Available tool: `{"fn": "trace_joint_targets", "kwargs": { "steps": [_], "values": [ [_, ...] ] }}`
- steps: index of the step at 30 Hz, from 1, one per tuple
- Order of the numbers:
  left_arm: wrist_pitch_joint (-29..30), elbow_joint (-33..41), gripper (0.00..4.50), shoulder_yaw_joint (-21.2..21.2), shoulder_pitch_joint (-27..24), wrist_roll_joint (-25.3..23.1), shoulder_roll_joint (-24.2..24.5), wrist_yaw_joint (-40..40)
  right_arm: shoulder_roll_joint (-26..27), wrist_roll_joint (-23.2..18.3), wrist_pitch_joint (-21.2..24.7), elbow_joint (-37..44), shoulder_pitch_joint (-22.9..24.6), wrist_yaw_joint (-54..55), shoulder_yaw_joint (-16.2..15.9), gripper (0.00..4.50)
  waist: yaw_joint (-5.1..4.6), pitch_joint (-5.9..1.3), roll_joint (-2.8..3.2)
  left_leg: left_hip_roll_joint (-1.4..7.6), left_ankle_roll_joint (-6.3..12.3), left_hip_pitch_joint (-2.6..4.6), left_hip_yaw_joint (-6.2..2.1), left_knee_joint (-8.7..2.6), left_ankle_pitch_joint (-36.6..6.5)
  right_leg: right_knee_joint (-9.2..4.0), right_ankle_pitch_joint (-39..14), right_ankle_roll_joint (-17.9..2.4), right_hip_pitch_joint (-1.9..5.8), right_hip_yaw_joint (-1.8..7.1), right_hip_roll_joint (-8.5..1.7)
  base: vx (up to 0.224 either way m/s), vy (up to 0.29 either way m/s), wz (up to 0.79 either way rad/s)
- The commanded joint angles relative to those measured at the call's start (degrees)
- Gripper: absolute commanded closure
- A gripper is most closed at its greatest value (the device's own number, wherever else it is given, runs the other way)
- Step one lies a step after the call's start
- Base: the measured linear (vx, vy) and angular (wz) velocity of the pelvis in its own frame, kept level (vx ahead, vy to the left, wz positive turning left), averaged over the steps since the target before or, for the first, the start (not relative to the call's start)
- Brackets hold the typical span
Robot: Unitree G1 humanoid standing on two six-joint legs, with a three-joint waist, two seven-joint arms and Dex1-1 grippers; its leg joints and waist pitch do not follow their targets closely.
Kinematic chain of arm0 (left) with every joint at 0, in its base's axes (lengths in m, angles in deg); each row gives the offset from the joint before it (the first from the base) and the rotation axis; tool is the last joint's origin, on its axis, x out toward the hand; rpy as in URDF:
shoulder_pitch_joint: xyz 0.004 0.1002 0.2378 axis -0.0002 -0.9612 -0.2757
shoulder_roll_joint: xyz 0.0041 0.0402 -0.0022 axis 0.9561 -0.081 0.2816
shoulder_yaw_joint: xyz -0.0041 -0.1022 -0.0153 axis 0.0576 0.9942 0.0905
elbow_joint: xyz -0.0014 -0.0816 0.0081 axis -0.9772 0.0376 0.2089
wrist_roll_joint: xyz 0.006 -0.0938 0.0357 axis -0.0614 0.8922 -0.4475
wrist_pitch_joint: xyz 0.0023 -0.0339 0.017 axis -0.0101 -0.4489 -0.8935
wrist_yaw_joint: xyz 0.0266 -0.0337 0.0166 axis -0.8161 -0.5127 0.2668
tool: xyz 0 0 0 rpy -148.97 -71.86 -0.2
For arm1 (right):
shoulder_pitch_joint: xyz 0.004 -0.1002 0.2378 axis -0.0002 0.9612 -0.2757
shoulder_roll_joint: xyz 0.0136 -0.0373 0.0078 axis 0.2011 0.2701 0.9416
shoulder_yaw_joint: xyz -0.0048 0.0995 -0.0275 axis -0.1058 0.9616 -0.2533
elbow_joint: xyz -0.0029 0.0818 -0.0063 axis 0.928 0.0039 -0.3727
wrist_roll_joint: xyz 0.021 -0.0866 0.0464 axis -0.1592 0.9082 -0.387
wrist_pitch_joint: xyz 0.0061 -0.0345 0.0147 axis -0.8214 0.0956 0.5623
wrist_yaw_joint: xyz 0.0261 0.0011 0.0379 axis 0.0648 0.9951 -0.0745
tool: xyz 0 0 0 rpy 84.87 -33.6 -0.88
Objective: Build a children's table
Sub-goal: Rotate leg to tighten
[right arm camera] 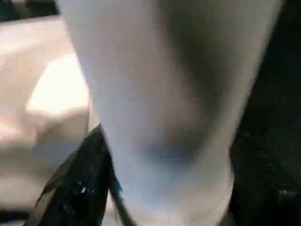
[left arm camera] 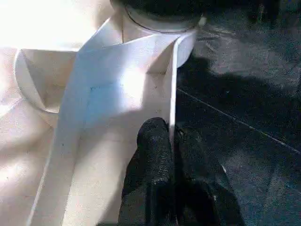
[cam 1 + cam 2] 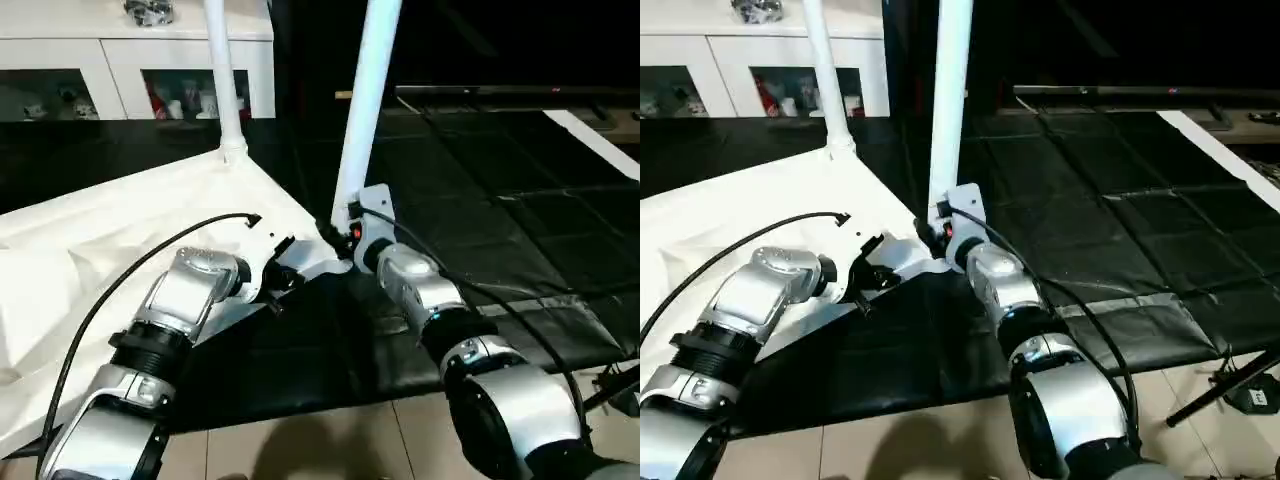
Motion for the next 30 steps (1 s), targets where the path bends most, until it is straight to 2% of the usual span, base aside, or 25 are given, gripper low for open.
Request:
{"fn": "trace_joint_targets", "kwargs": {
  "steps": [1, 2, 4, 5, 7, 8, 9, 12, 15, 16, 19, 21, 22, 24, 29, 30],
  "values": [
    [-4.97, 0.49, 4.50, 1.15, 4.44, 0.64, 0.91, 0.39, -1.35, 0.07, 0.58, -0.57, 3.33, -3.77, -0.22, 1.02, 0.47, -4.51, 1.80, 3.68, 0.13, 0.53, -1.58, -4.03, -13.94, -4.24, -13.65, -9.57, 3.61, 4.66, -5.18, 0.000, 0.000, 0.00],
    [-5.28, 0.24, 4.50, 1.08, 4.49, 0.58, 0.97, 0.52, -1.53, 0.10, 0.44, -0.14, 3.68, -4.40, -0.38, 0.94, 0.62, -4.51, 1.66, 3.66, 0.28, 0.51, -1.52, -3.99, -13.90, -4.28, -13.68, -9.43, 3.62, 4.65, -5.16, 0.000, 0.000, 0.00],
    [-7.27, -1.37, 4.50, 0.36, 4.87, 0.26, 1.43, 1.62, -2.73, 0.02, -0.64, 2.99, 6.09, -8.93, -1.13, 0.81, 1.05, -4.40, 1.85, 3.54, 0.80, 0.55, -1.43, -3.97, -14.07, -4.61, -14.59, -8.97, 3.68, 4.59, -5.09, 0.000, 0.000, 0.00],
    [-7.70, -1.77, 4.50, 0.15, 4.96, 0.21, 1.56, 1.95, -3.06, -0.10, -0.85, 3.87, 6.76, -10.06, -1.24, 0.58, 1.17, -4.46, 1.76, 3.64, 0.76, 0.53, -1.48, -3.92, -13.98, -4.40, -14.61, -8.91, 3.75, 4.65, -5.28, 0.000, 0.000, 0.00],
    [-9.57, -3.13, 4.50, -0.42, 5.12, 0.08, 1.97, 3.38, -4.46, -0.34, -1.11, 7.04, 9.14, -13.48, -1.89, 0.47, 1.33, -4.54, 2.05, 3.69, 1.25, 0.38, -1.58, -3.89, -12.62, -4.14, -13.50, -9.66, 3.84, 4.61, -5.23, 0.000, 0.000, 0.00],
    [-9.90, -3.31, 4.50, -0.54, 5.14, 0.04, 2.04, 3.61, -4.63, -0.34, -1.20, 7.39, 9.40, -13.92, -1.98, 0.42, 1.41, -4.46, 2.06, 3.61, 1.55, 0.38, -1.50, -3.86, -12.72, -4.41, -13.81, -9.53, 3.79, 4.55, -5.17, 0.000, 0.000, 0.00],
    [-12.45, -4.36, 4.50, -1.87, 5.00, -0.31, 2.97, 6.45, -6.26, -1.53, -1.14, 11.74, 11.70, -17.75, -2.29, 0.30, 1.42, -4.45, 2.05, 3.67, 1.65, 0.41, -1.57, -3.90, -12.65, -4.36, -14.02, -9.61, 3.83, 4.56, -5.18, 0.000, 0.000, 0.00],
    [-14.07, -5.08, 4.50, -3.10, 4.77, -0.63, 3.89, 8.94, -7.86, -2.72, -0.56, 15.51, 13.45, -20.76, -2.35, 0.04, 1.58, -4.56, 1.90, 3.71, 2.44, 0.25, -1.55, -3.84, -11.66, -4.31, -13.21, -9.28, 3.92, 4.51, -5.08, 0.000, 0.000, 0.00],
    [-18.40, -7.23, 4.50, -5.20, 4.63, -0.99, 5.12, 13.23, -10.38, -4.13, -0.31, 19.81, 15.31, -25.27, -1.78, 0.01, 1.84, -4.52, 1.86, 3.82, 2.75, 0.35, -1.47, -3.79, -11.55, -4.32, -13.54, -9.29, 3.70, 4.52, -5.10, 0.000, 0.000, 0.00],
    [-21.23, -7.91, 4.50, -6.40, 4.34, -1.20, 5.77, 15.81, -12.07, -4.15, -0.50, 21.84, 16.10, -28.15, -2.31, 0.01, 2.09, -4.48, 1.78, 3.86, 2.82, 0.41, -1.46, -3.83, -11.57, -4.36, -13.96, -9.13, 3.65, 4.51, -5.09, 0.000, 0.000, 0.00],
    [-23.69, -7.83, 4.50, -7.64, 3.73, -1.12, 6.46, 19.22, -14.76, -2.46, -2.01, 23.35, 16.53, -31.61, -4.30, 0.01, 2.91, -4.44, 1.79, 4.11, 2.28, 0.83, -1.23, -3.83, -11.93, -4.38, -14.96, -9.00, 3.25, 4.64, -5.20, 0.000, 0.000, 0.00],
    [-28.56, -9.30, 4.50, -9.37, 3.32, -1.48, 6.96, 23.27, -17.97, -0.57, -3.41, 25.40, 16.68, -36.37, -6.64, 0.01, 3.28, -4.41, 1.62, 4.05, 2.12, 0.72, -1.16, -3.81, -11.89, -4.37, -15.06, -9.17, 3.31, 4.66, -5.24, 0.000, 0.000, 0.00],
    [-28.58, -9.31, 4.50, -9.38, 3.31, -1.48, 6.96, 23.29, -17.98, -0.56, -3.41, 25.41, 16.68, -36.39, -6.65, 0.01, 3.60, -4.38, 1.53, 4.00, 2.42, 0.47, -1.15, -3.80, -11.65, -4.38, -15.26, -8.56, 3.51, 4.63, -5.20, 0.000, 0.000, 0.00],
    [-30.98, -10.07, 4.50, -10.54, 3.14, -1.95, 7.22, 25.05, -19.07, -0.38, -3.59, 26.80, 16.67, -39.80, -7.94, 0.01, 4.01, -4.43, 1.55, 4.10, 2.34, 0.49, -1.23, -3.83, -11.92, -4.35, -15.71, -8.57, 3.43, 4.56, -5.32, 0.000, 0.000, 0.00],
    [-33.03, -10.46, 4.50, -11.47, 3.15, -1.93, 7.44, 27.41, -19.89, -0.93, -1.92, 28.81, 16.76, -44.87, -9.90, 0.01, 4.16, -4.36, 1.50, 4.29, 1.94, 0.56, -1.36, -3.95, -12.90, -4.52, -17.22, -8.28, 3.35, 4.57, -5.41, 0.000, 0.000, 0.00],
    [-34.16, -10.46, 4.50, -12.10, 3.12, -2.18, 7.76, 28.61, -20.03, -1.22, -1.39, 29.22, 16.58, -46.53, -10.66, 0.19, 4.17, -4.38, 1.55, 4.29, 1.85, 0.58, -1.34, -3.93, -12.94, -4.46, -17.04, -8.50, 3.39, 4.56, -5.36, 0.000, 0.000, 0.00]
  ]
}}
